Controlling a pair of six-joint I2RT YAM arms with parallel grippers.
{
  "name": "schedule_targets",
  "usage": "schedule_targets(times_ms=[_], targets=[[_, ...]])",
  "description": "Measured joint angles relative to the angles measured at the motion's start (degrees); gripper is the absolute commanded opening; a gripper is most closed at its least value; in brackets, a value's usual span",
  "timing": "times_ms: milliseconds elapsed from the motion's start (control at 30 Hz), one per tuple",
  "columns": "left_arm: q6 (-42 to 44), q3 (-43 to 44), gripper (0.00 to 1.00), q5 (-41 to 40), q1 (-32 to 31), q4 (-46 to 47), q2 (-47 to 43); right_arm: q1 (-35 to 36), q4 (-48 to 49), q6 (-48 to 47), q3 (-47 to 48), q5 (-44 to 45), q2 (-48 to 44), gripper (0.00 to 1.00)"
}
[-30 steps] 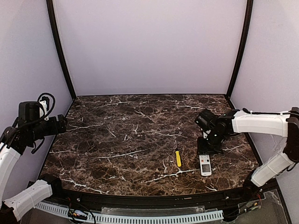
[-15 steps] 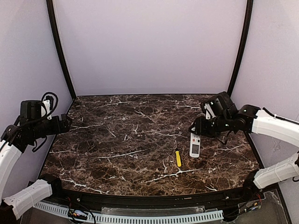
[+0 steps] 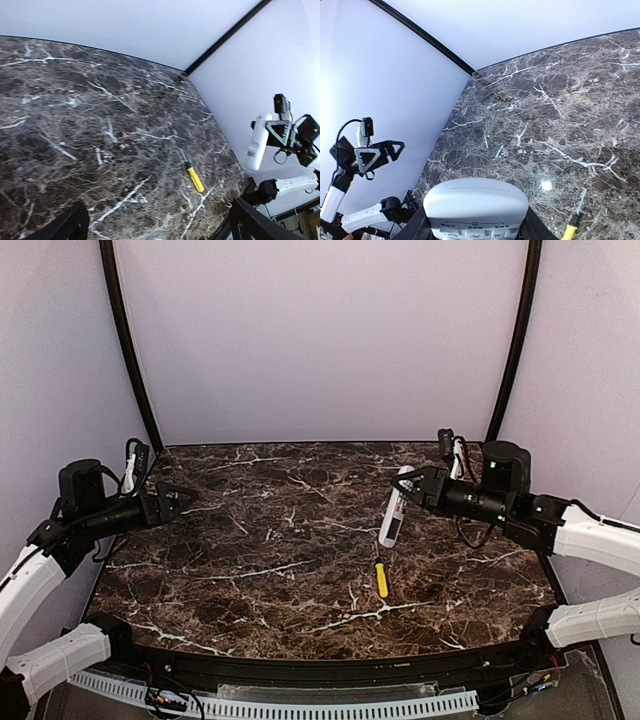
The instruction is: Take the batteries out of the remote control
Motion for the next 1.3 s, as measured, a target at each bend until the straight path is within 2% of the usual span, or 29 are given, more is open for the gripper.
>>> schedule_targets(times_ms=[167,333,467,633,1033,1167,1300], targets=[[-4.5,-2.9,0.99,2.6,-10.7,10.2,1.5,0.2,11.1,2.7,-2.0,-2.9,2.0,0.00],[-6.4,-2.9,0.99,1.7,-20.6,21.0,6.6,1.6,18.6,4.6,-1.9,-3.7,5.2,0.00],[-7.4,-2.5,0.99,-0.5,-28.3,29.0,15.2,4.3,20.9,4.8,-1.1,-2.9,7.1,0.00],[-7.1,3.0,0.99,-2.1,-35.5,34.4,27.2,7.1,23.0,4.6,0.7,-1.1,7.9,0.00],[-7.7,13.4,0.96,0.0,-41.4,46.8,41.6,11.8,29.9,3.7,2.4,0.3,9.0,0.00],[-8.3,14.4,0.91,1.0,-42.1,49.4,44.2,12.9,31.1,2.9,2.4,0.3,9.4,0.00],[-8.8,15.3,0.78,1.8,-42.5,50.6,45.5,13.6,32.0,2.2,2.5,0.5,9.9,0.00]])
